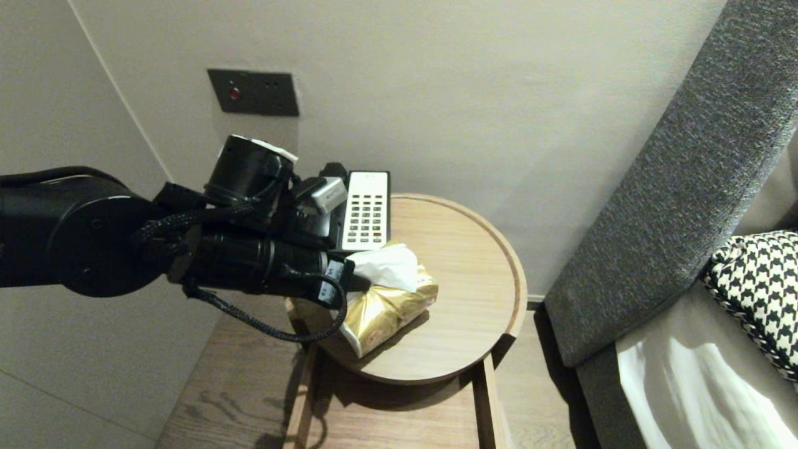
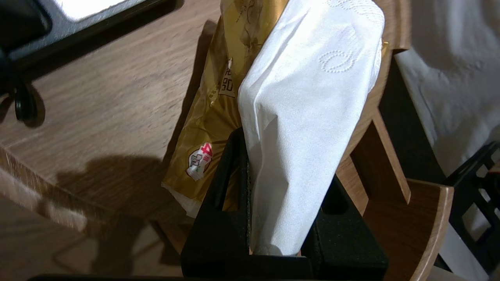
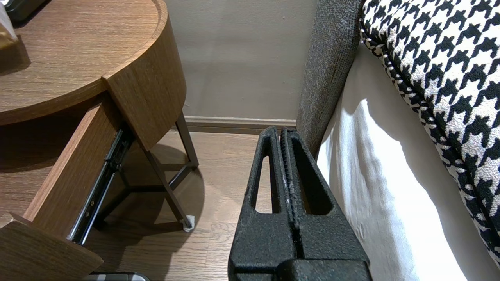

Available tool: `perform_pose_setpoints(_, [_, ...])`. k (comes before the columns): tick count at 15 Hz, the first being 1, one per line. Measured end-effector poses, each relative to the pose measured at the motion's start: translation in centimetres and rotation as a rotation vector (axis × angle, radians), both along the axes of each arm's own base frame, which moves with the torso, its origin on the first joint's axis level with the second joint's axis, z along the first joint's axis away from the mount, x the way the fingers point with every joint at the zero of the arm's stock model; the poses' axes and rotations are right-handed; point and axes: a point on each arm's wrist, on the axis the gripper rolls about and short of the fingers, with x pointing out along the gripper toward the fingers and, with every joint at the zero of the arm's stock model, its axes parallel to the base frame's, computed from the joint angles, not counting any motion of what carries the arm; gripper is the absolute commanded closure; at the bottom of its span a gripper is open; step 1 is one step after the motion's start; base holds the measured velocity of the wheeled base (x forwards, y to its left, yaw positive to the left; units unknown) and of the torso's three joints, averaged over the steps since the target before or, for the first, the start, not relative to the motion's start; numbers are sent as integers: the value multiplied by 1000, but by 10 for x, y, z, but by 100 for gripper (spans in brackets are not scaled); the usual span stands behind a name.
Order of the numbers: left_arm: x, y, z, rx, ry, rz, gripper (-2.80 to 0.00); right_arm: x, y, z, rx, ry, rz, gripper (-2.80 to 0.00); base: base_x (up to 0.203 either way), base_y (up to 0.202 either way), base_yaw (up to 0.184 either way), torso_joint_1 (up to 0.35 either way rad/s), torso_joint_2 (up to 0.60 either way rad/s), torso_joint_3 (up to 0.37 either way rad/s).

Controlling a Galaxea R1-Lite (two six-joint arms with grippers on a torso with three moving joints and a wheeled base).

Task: Take the tissue out of the drawer one by one and place them on the table

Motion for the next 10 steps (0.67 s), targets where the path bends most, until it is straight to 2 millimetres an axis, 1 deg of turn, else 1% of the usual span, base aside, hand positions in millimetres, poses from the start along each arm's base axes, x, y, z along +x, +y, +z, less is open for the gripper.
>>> perform_pose_setpoints(3, [8, -5, -2, 7, 27, 15, 0, 0, 0, 0, 0, 0, 0, 0, 0, 0, 0, 0, 0, 0])
perform_pose_setpoints(5, [10, -6, -4, 11, 32, 14, 0, 0, 0, 0, 0, 0, 0, 0, 0, 0, 0, 0, 0, 0])
perform_pose_setpoints(6, [10, -7, -4, 11, 32, 14, -280, 0, 0, 0, 0, 0, 0, 0, 0, 0, 0, 0, 0, 0])
perform_pose_setpoints(10, [11, -7, -4, 6, 25, 12, -280, 0, 0, 0, 0, 0, 0, 0, 0, 0, 0, 0, 0, 0])
